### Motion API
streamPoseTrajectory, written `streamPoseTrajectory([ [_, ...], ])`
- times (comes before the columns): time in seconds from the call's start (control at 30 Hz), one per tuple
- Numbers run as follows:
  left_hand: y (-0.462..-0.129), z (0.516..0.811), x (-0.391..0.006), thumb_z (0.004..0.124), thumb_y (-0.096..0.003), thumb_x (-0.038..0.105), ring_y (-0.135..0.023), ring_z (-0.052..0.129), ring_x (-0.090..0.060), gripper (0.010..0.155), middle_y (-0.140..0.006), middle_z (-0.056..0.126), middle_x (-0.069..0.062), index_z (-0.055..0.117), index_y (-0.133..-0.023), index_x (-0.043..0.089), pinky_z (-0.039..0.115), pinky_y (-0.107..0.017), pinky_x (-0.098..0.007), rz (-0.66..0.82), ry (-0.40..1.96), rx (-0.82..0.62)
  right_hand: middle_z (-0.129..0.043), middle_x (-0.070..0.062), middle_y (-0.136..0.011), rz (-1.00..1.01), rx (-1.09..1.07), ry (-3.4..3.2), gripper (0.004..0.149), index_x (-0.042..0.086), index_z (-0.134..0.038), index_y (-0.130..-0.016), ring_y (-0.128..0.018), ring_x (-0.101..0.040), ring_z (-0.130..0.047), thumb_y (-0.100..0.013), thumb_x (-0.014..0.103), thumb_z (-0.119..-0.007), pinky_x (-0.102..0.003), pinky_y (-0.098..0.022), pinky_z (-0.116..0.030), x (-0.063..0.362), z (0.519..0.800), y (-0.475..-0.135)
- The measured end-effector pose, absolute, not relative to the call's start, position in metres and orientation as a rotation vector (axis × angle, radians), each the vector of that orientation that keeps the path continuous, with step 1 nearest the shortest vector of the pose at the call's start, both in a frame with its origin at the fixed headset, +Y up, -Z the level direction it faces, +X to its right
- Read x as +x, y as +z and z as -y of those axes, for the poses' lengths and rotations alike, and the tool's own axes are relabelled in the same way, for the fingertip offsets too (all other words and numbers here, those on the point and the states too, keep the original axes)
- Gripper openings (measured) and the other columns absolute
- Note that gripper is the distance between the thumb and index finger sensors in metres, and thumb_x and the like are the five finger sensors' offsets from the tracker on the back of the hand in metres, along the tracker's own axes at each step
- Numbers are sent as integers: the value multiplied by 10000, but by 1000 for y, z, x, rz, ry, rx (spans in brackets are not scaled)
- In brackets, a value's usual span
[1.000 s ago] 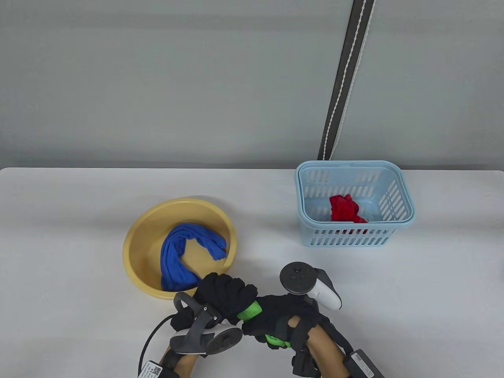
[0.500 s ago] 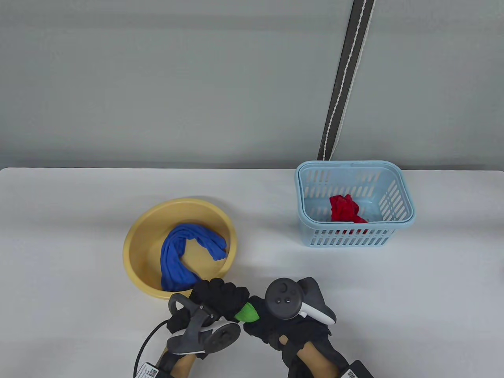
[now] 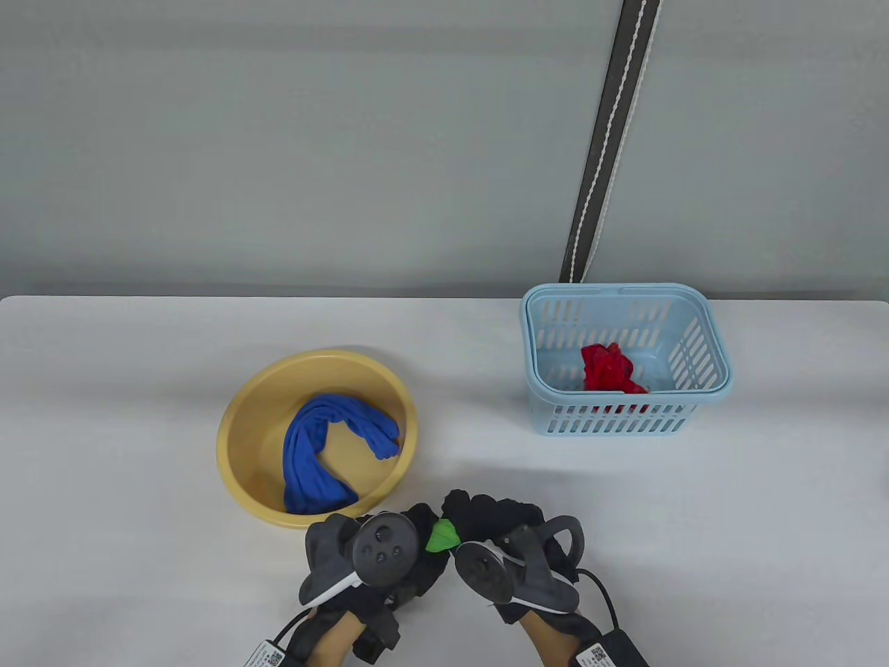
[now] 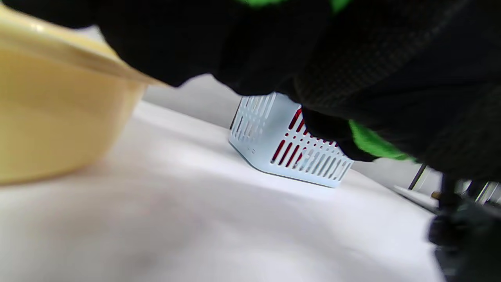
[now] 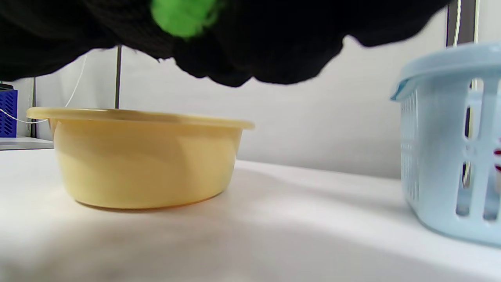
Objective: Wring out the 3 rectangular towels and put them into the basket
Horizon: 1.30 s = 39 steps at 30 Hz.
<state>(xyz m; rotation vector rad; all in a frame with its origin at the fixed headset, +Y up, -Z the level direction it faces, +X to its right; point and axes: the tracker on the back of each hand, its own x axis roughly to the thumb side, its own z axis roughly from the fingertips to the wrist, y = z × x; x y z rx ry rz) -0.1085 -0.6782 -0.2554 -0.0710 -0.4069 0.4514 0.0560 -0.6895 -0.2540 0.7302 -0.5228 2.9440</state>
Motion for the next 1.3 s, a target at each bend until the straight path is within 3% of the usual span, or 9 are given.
streamPoseTrajectory([
  [0.47, -271, 708, -115, 872, -527, 534, -110, 999, -185, 443, -310, 1034, 58, 900, -677, 118, 889, -65, -367, 370, 1186, -644, -976, 6, -427, 793, 796, 2851, 411, 143, -770, -759, -176, -155, -970, -563, 503, -746, -408, -174, -849, 64, 682, -252],
  [0.7, -277, 720, -111, 826, -560, 548, -105, 988, -177, 424, -310, 1021, 71, 890, -670, 144, 883, -63, -363, 443, 1424, -865, -973, 9, -423, 835, 800, 2797, 417, 140, -761, -761, -167, -151, -967, -567, 508, -726, -405, -166, -849, 64, 678, -254],
  [1.13, -273, 728, -87, 790, -581, 536, -101, 978, -179, 384, -297, 1011, 83, 882, -647, 170, 877, -63, -367, 622, 1748, -1116, -960, 0, -447, 999, 819, 2723, 428, 130, -721, -785, -184, -147, -970, -587, 508, -681, -402, -173, -861, 69, 667, -248],
  [1.3, -266, 725, -79, 780, -587, 532, -109, 977, -181, 378, -303, 1006, 84, 874, -649, 171, 877, -72, -369, 672, 1816, -1140, -954, -6, -466, 1103, 865, 2686, 431, 125, -702, -800, -200, -148, -972, -599, 505, -665, -403, -182, -866, 72, 661, -243],
])
